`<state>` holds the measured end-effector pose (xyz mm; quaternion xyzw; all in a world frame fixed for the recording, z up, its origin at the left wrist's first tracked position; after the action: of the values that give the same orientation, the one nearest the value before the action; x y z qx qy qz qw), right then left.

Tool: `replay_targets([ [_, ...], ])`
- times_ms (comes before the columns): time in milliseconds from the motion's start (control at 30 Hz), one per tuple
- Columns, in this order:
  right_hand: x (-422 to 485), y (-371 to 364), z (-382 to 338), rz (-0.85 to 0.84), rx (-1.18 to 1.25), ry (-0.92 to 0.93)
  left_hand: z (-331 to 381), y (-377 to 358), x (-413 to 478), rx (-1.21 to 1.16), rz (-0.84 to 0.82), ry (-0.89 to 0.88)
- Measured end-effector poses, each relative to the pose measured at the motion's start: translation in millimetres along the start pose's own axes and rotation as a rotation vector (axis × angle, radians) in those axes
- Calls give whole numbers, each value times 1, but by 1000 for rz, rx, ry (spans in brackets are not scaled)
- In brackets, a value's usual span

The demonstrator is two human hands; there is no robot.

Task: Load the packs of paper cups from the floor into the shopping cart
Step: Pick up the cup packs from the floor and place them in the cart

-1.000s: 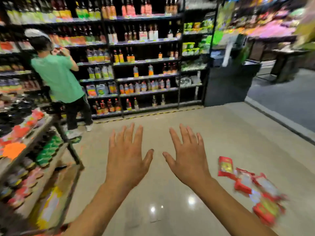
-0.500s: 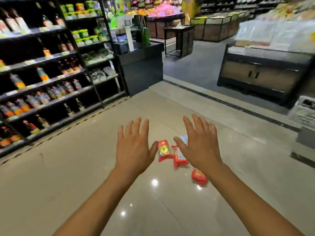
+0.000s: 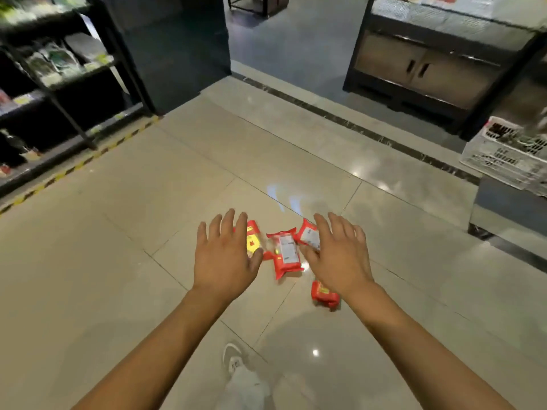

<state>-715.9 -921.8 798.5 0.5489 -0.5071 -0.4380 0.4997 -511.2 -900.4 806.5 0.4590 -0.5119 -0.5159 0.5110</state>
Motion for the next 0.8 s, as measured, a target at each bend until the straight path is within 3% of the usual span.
replay_targets([
  [267, 161, -210, -2, -287, -29, -42, -60, -214, 171, 6, -286, -22],
  [533, 241, -540, 71, -595, 55, -178, -99, -529, 251, -77, -433, 58],
  [600, 255, -614, 92, -629, 41, -202, -111, -609, 265, -162, -454, 136],
  [700, 272, -712, 113, -661, -21, -167, -139, -723, 278, -412, -488, 394],
  [800, 286, -801, 138, -690, 129, -303, -167, -822, 285, -671, -476, 662],
])
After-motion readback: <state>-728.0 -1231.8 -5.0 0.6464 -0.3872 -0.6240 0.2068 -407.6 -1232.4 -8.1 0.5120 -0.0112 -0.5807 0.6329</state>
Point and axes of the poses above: each hand's wrist, its own x-axis towards the middle knuckle, its own y-axis out of the back of the hand, z = x × y, the point moved 9 cm from there along x, towards the middle knuckle, and after that the axes turned 2 degrees about -y, right-handed, at the moved point
